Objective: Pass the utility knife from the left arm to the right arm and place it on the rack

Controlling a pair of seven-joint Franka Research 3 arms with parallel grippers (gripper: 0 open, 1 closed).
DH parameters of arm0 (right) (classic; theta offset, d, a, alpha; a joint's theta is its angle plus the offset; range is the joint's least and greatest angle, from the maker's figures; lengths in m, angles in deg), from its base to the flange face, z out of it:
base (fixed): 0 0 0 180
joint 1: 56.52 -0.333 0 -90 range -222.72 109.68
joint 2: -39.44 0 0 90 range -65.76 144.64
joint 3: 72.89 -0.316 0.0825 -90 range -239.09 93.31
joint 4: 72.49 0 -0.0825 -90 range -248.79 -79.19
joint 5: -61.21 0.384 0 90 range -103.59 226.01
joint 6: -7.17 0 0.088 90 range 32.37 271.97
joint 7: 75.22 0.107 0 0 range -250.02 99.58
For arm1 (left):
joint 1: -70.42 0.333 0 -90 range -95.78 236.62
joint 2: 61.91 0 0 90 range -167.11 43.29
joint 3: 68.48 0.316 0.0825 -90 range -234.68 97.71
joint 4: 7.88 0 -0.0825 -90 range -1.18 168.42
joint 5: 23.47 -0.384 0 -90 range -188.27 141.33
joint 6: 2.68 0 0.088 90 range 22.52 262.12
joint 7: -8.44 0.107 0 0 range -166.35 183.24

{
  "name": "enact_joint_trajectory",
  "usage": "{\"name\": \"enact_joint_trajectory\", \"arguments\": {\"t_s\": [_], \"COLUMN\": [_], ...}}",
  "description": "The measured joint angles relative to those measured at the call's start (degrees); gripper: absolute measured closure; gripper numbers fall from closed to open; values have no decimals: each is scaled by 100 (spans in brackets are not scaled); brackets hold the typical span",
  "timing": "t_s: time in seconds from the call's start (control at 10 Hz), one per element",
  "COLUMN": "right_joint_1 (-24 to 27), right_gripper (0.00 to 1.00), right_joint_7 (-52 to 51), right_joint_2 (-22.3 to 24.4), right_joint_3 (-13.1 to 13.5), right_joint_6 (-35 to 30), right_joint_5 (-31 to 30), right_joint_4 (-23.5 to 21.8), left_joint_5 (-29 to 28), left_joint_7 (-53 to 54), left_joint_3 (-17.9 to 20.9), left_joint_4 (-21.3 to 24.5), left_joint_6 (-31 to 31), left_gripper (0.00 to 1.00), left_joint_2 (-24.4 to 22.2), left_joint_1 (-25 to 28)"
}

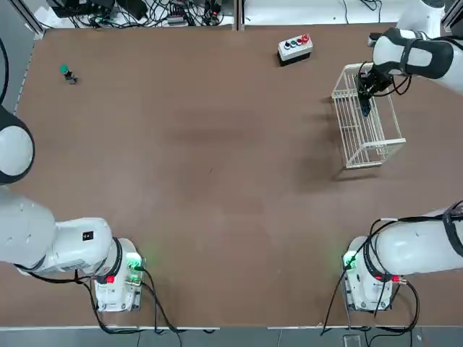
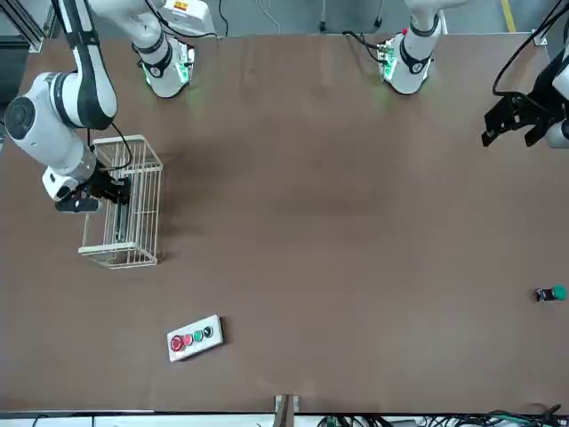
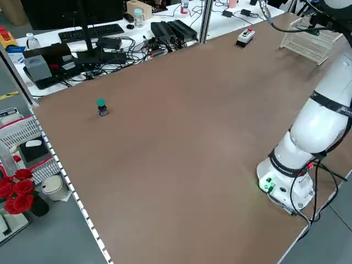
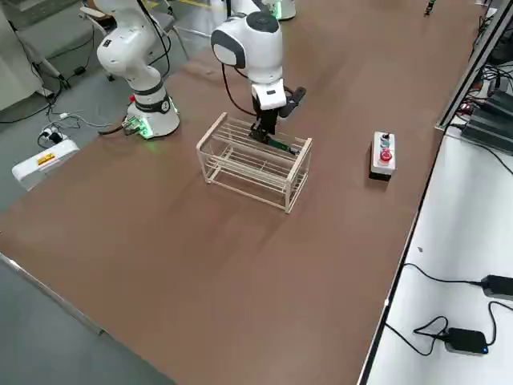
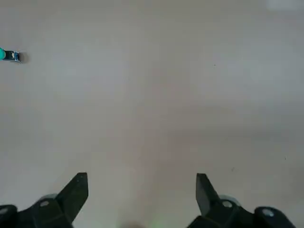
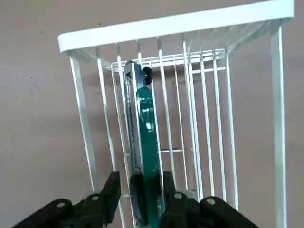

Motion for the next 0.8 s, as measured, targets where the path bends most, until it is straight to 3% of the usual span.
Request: {"name": "enact_joint_trajectory", "arguments": {"t_s": [0.3, 0.4, 0.5, 0.7, 0.8], "right_joint_1": [-2, -5, -10, -32, -34], "right_gripper": [53, 47, 32, 4, 0], "right_joint_7": [-12, -19, -27, -32, -32], "right_joint_2": [10, 51, 144, 394, 485], "right_joint_3": [1, 1, 0, -11, -13], "right_joint_6": [2, 2, -80, -1247, -1974], "right_joint_5": [0, 0, 0, -1, -2], "right_joint_4": [-6, 8, 76, 854, 1507], "left_joint_5": [0, 0, 0, 0, -6], "left_joint_7": [0, 0, 0, -7, -9], "left_joint_3": [2, 1, 0, -9, -15], "left_joint_4": [18, 19, 19, 19, 20], "left_joint_6": [26, 31, 32, 35, 35], "left_gripper": [0, 0, 0, 0, 0], "left_joint_2": [28, 28, 29, 28, 28], "left_joint_1": [-8, -10, -13, -21, -23]}}
